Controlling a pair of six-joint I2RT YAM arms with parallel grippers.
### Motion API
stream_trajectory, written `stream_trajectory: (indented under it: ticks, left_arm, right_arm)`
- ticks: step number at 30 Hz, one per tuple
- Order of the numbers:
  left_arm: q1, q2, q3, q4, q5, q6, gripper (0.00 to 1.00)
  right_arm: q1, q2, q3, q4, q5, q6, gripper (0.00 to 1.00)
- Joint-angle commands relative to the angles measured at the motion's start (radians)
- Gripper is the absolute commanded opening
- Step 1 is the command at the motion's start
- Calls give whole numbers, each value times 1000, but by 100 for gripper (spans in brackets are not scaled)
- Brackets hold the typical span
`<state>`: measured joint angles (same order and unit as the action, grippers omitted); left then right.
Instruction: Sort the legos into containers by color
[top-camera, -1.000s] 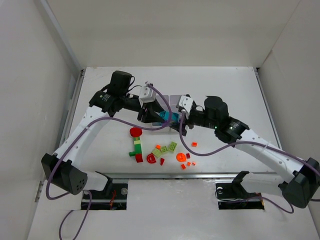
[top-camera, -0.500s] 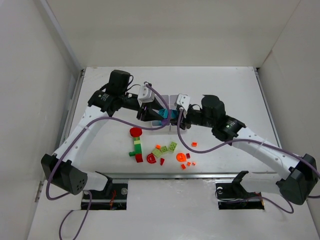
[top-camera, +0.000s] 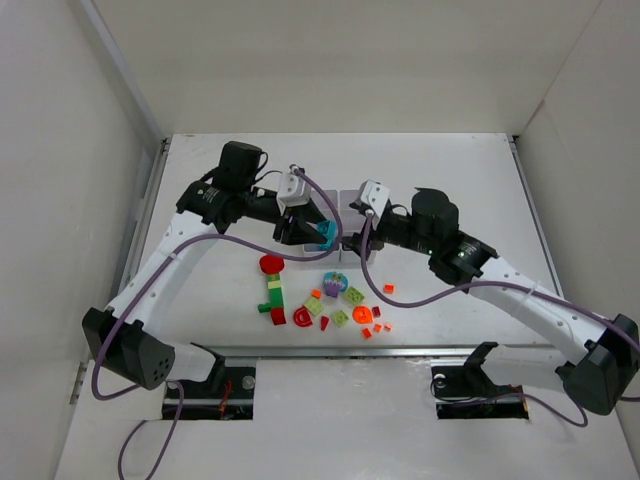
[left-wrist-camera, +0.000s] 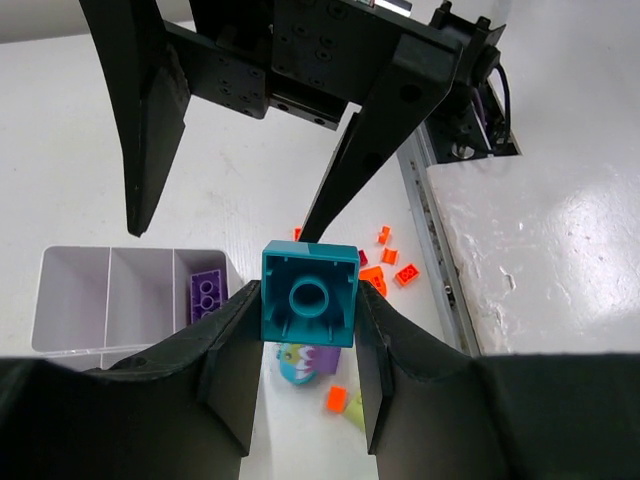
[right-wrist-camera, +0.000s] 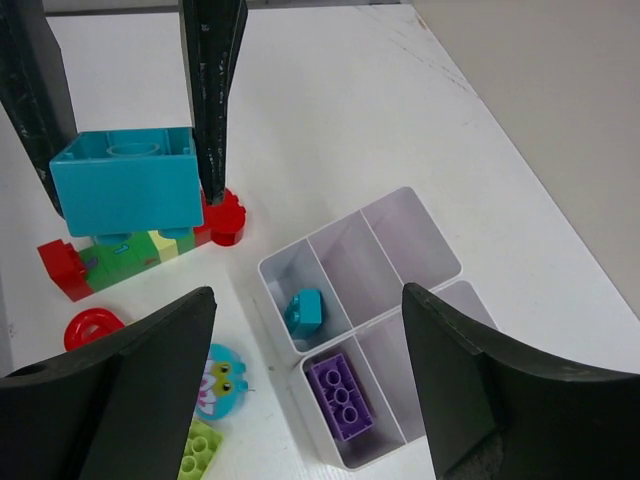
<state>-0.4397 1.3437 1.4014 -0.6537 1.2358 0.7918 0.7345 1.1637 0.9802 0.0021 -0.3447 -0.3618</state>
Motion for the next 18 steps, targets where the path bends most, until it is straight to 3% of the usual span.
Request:
stream_trajectory:
  ticks: [1, 6, 11, 13, 18]
  left_arm:
    - [-5, -26, 2, -11, -8, 9, 0]
    - [-5, -15, -97, 69, -257, -34, 0]
    - [-5, 66, -122, 172, -370, -147, 0]
    - [-5, 98, -146, 259, -479, -227, 0]
    - [-5, 152, -200, 338, -590, -210, 0]
  right_arm:
    - [5, -1, 29, 53, 23, 16, 80]
    - [5, -10, -11, 53, 131, 70, 80]
    - [5, -58, -69, 53, 288, 116, 80]
    - [5, -73, -87, 53, 384, 153, 80]
    - [5, -124, -152, 53, 444, 175, 80]
